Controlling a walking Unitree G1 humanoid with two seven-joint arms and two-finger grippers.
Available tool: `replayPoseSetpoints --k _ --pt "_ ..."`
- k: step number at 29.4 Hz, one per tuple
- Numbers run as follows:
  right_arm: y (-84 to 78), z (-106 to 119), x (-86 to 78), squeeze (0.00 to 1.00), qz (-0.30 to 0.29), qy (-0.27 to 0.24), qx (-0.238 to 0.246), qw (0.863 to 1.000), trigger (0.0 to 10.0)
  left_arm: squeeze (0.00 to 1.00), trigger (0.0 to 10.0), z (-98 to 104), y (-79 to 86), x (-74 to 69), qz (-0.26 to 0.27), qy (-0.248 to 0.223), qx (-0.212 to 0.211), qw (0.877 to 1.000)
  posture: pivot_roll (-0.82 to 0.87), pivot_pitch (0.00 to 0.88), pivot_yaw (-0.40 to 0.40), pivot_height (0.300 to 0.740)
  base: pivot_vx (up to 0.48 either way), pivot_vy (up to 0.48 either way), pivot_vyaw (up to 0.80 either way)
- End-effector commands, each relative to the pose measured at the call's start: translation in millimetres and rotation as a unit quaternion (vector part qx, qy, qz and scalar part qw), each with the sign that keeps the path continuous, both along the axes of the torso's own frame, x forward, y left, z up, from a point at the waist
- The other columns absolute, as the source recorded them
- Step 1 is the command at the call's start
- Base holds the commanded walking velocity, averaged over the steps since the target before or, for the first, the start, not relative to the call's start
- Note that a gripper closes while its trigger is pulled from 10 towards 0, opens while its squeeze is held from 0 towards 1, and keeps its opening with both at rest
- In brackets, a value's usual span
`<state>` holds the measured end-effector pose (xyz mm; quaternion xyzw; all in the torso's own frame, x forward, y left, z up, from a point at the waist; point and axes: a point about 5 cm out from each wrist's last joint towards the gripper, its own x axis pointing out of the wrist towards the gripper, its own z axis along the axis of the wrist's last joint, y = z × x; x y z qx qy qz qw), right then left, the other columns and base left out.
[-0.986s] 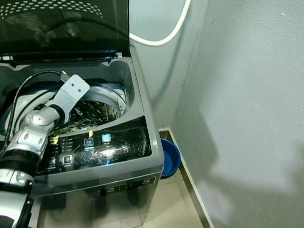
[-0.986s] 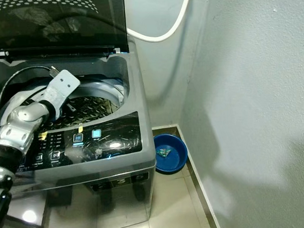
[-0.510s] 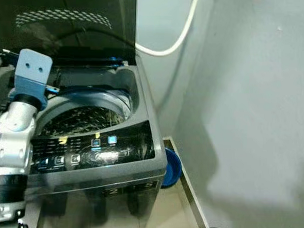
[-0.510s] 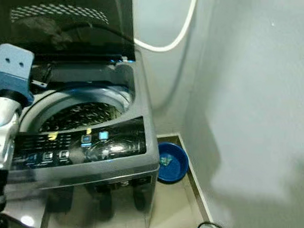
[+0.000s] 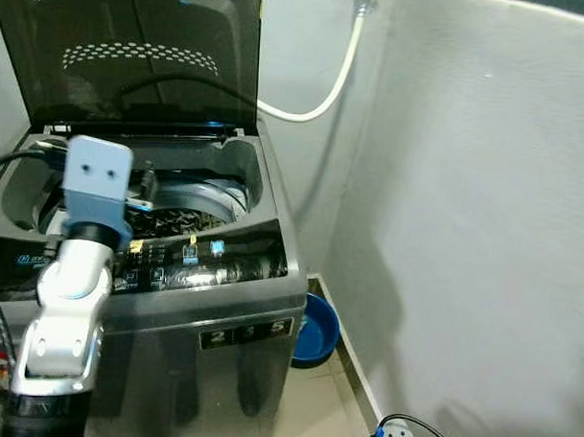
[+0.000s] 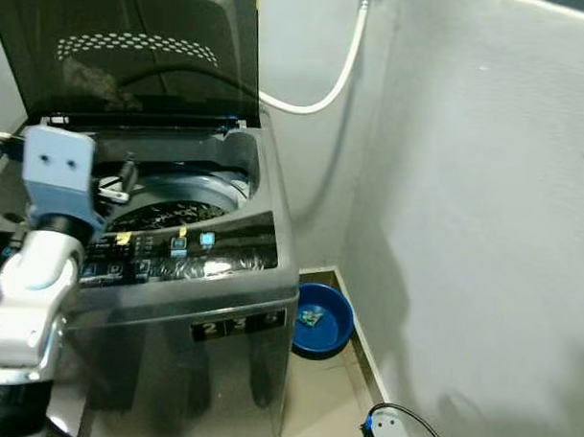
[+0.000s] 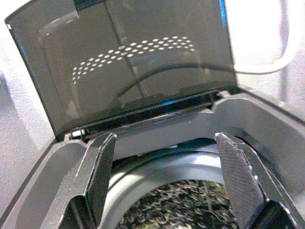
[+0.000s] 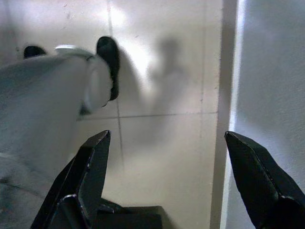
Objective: Clothes washing
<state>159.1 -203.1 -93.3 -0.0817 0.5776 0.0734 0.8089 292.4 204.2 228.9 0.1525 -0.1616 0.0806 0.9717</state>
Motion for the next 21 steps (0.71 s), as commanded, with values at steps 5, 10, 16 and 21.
replayPoseSetpoints --k 5,10,16,21 --pt "-4.2 2 3.2 0.0 0.018 -0.011 -0.014 1.0 10.0 0.0 10.0 -28 -1.9 -3.5 -0.008 0.043 -0.04 0.998 0.03 0.0 -0.062 0.74 0.0 0.0 0.73" --pt "-5.2 0 -1.6 0.0 0.025 -0.002 -0.004 1.0 10.0 0.0 10.0 -62 -1.9 -8.3 -0.001 0.09 -0.071 0.993 0.02 0.0 -0.059 0.74 0.0 0.0 0.8" --pt "-6.6 0 -3.9 0.0 0.033 0.004 -0.005 0.999 10.0 0.0 10.0 -82 -4.9 -13.2 0.0 0.118 -0.086 0.989 0.01 0.0 -0.063 0.74 0.0 0.0 0.8" --pt "-6.8 0 -3.5 0.0 0.039 0.005 -0.004 0.999 10.0 0.0 10.0 -90 -7.8 -15.3 -0.003 0.127 -0.092 0.988 0.02 0.0 -0.067 0.74 0.0 0.0 0.8"
